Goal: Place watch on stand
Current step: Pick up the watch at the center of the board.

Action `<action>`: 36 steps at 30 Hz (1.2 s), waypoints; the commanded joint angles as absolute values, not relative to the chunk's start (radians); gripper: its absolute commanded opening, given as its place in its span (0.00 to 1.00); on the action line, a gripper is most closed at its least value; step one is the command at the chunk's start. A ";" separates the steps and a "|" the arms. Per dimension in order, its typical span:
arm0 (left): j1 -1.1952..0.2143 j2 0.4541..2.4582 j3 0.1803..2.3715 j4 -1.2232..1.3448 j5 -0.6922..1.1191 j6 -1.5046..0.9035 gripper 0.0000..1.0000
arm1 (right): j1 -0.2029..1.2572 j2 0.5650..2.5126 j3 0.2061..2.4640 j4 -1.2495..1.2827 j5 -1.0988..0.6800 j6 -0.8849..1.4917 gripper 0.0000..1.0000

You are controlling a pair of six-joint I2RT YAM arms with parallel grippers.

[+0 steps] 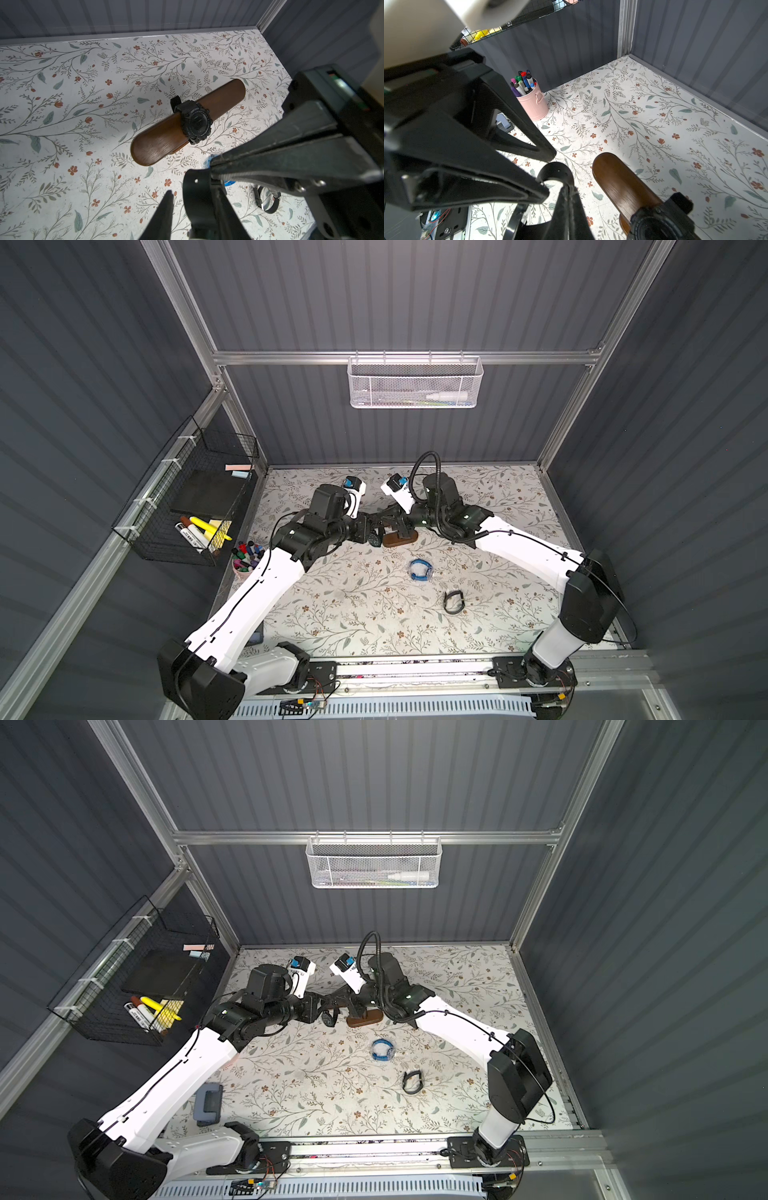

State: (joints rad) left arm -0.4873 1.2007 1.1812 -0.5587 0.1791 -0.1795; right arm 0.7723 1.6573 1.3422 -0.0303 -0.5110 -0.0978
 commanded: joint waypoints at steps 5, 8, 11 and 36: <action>-0.491 1.222 1.197 -0.569 0.131 -0.175 0.29 | 0.781 1.648 1.374 -0.017 -0.518 -0.109 0.00; -0.494 1.228 1.189 -0.559 0.119 -0.181 0.25 | 0.781 1.651 1.380 -0.015 -0.520 -0.109 0.00; -0.498 1.240 1.189 -0.555 0.111 -0.182 0.21 | 0.783 1.654 1.388 -0.016 -0.523 -0.109 0.00; -0.498 1.276 1.207 -0.560 0.156 -0.343 0.00 | 0.783 1.501 1.236 0.077 -0.291 -0.076 0.93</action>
